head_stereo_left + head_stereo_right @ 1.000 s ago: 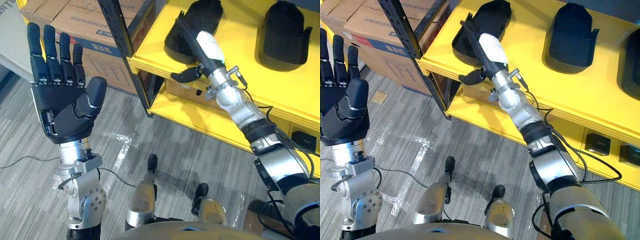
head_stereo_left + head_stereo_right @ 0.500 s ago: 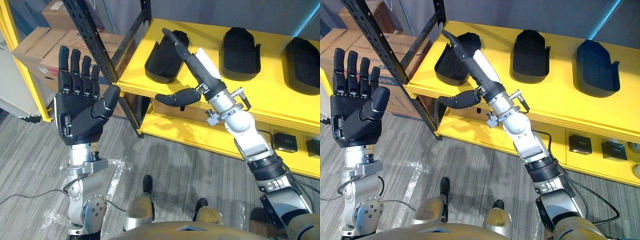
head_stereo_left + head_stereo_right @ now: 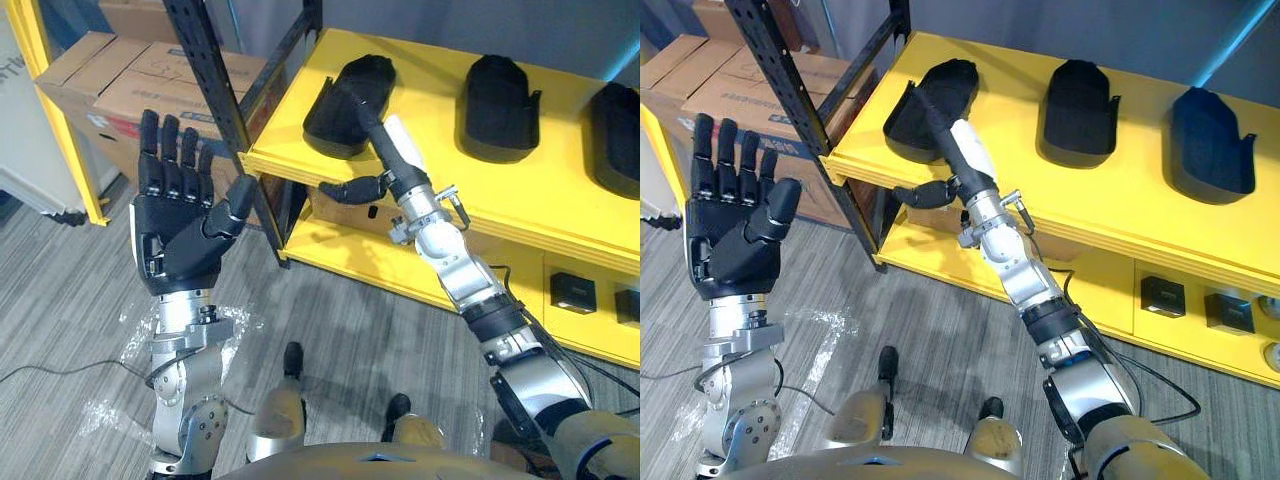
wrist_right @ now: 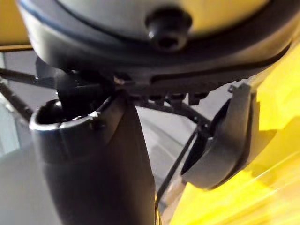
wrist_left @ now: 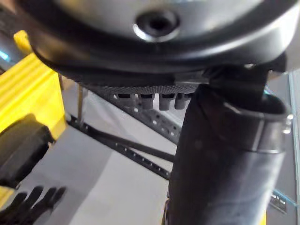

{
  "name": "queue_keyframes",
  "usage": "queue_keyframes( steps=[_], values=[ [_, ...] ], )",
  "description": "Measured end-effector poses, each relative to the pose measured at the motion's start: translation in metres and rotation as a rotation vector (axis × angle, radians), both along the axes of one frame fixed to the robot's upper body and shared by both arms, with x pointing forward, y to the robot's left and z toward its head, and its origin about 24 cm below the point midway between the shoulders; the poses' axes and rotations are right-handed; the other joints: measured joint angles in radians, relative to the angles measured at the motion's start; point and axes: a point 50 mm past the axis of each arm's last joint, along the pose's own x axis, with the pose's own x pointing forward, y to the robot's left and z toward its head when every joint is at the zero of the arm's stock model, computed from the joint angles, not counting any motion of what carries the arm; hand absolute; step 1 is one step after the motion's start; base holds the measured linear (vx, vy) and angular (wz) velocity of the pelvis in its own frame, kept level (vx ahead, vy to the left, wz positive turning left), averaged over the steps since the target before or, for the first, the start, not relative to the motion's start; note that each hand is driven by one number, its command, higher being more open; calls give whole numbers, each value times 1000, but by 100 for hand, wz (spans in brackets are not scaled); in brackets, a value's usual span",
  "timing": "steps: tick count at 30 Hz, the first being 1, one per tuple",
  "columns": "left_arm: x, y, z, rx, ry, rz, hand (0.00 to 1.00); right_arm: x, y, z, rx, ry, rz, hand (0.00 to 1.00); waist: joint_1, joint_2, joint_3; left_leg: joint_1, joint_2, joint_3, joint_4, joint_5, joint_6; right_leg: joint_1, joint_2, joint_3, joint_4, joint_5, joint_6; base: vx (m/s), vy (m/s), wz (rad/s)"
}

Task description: Walk over and take three plastic housings, then place them on the shelf

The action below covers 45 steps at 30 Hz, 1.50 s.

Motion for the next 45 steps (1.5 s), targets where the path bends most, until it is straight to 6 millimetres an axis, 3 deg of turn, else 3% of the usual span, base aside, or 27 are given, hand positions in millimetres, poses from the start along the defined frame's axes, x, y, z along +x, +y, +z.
queue_keyframes(
  steps=[2, 5, 8, 12, 16, 20, 31, 45],
  values=[
    [-1, 1, 0, -26, -4, 25, 100, 8, -5, 9, -6, -62, -79, 100, 0, 26, 22, 0, -12, -22, 0, 0, -3, -5, -17, -19, 42, -25, 6, -36, -16, 29],
    [-3, 3, 2, -53, -35, 55, 100, 17, -5, 38, -35, -215, -158, 100, 1, 64, 59, -31, -22, -49, -1, -1, -11, -59, -40, -35, 122, -72, 2, -87, -31, 26],
    [-4, 4, 1, -62, -31, 66, 100, 20, -4, 62, -37, -318, -177, 100, 8, 79, 85, -51, -27, -73, -1, -7, -28, -93, -48, -39, 157, -83, -7, -28, -47, 9],
    [-4, 5, 1, -66, -32, 70, 100, 21, -9, 81, -47, -391, -190, 100, 11, 75, 105, -67, -39, -75, 0, 15, -20, -132, -70, -31, 220, -111, -1, 40, -52, 1],
    [-3, 6, 1, -90, -37, 66, 100, 28, -13, 86, -84, -384, -210, 100, 2, 64, 122, -67, -49, -71, 0, 27, -8, -148, -87, -23, 253, -130, 1, 51, -57, -1],
    [-1, 5, 5, -98, -61, 67, 100, 28, -9, 101, -205, -437, -180, 100, -2, 65, 164, -66, -46, -65, 0, 27, -7, -159, -85, -14, 259, -132, -2, 16, -66, -8],
    [2, 5, 10, -115, -80, 74, 100, 35, -1, 112, -416, -472, -146, 100, -2, 62, 212, -72, -46, -57, 0, 27, -8, -176, -86, 2, 266, -133, -5, -9, -38, -3],
    [8, 0, 13, -137, -84, 61, 100, 41, -32, 142, -419, -533, -354, 100, -1, 67, 221, -93, -48, -60, 0, 32, -2, -197, -88, 3, 273, -130, 0, 7, -41, 1]
  ],
)
